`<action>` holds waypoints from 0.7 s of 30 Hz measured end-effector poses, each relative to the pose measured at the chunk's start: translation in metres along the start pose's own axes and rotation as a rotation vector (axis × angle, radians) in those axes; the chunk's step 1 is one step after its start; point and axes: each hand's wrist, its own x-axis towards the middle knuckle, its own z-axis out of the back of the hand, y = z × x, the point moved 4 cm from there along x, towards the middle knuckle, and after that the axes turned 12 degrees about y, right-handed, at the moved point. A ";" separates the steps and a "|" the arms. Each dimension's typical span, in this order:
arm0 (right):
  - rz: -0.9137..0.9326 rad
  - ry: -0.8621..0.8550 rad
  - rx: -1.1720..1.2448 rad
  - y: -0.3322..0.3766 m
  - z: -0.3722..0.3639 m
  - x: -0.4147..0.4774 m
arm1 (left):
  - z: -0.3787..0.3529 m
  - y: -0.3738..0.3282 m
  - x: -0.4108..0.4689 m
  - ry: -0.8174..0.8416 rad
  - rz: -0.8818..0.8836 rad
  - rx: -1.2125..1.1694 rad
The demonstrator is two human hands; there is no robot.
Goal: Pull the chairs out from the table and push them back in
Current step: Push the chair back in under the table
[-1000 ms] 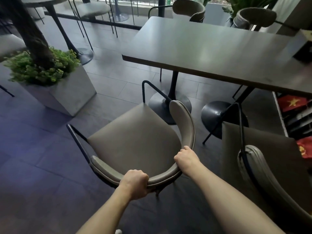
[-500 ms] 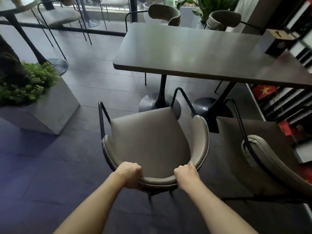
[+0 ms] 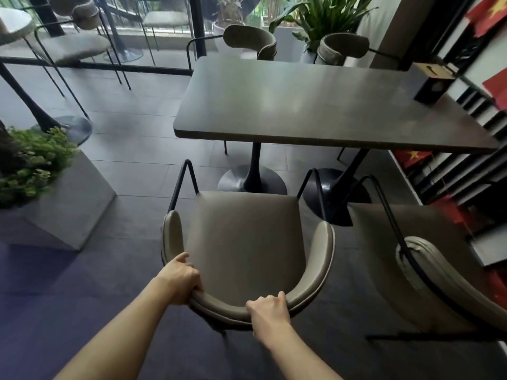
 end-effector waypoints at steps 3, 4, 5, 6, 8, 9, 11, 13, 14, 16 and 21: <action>-0.007 0.003 0.010 0.008 0.007 0.007 | 0.002 0.013 -0.002 -0.024 -0.016 0.014; -0.014 0.001 0.011 0.011 0.009 0.009 | 0.002 0.017 -0.002 -0.030 -0.017 0.018; -0.022 0.004 0.014 0.014 0.011 0.011 | 0.002 0.022 -0.002 -0.035 -0.018 0.018; -0.032 0.008 0.022 0.016 0.012 0.013 | 0.001 0.026 -0.002 -0.041 -0.016 0.016; -0.061 0.011 0.048 0.020 0.011 0.016 | 0.000 0.029 -0.002 -0.068 -0.004 0.007; -0.078 0.017 0.064 0.021 0.009 0.017 | -0.001 0.028 -0.003 -0.078 0.011 -0.008; -0.112 0.018 0.116 0.020 0.004 0.019 | -0.002 0.026 -0.004 -0.094 0.038 -0.048; -0.135 0.003 0.149 0.020 0.001 0.021 | -0.004 0.023 -0.005 -0.098 0.061 -0.066; -0.145 0.001 0.151 0.020 0.000 0.021 | -0.005 0.022 -0.006 -0.102 0.068 -0.075; -0.157 0.006 0.146 0.020 -0.001 0.020 | -0.009 0.020 -0.007 -0.125 0.066 -0.073; -0.129 0.085 0.153 0.016 0.006 0.018 | -0.015 0.017 -0.005 -0.126 0.031 -0.035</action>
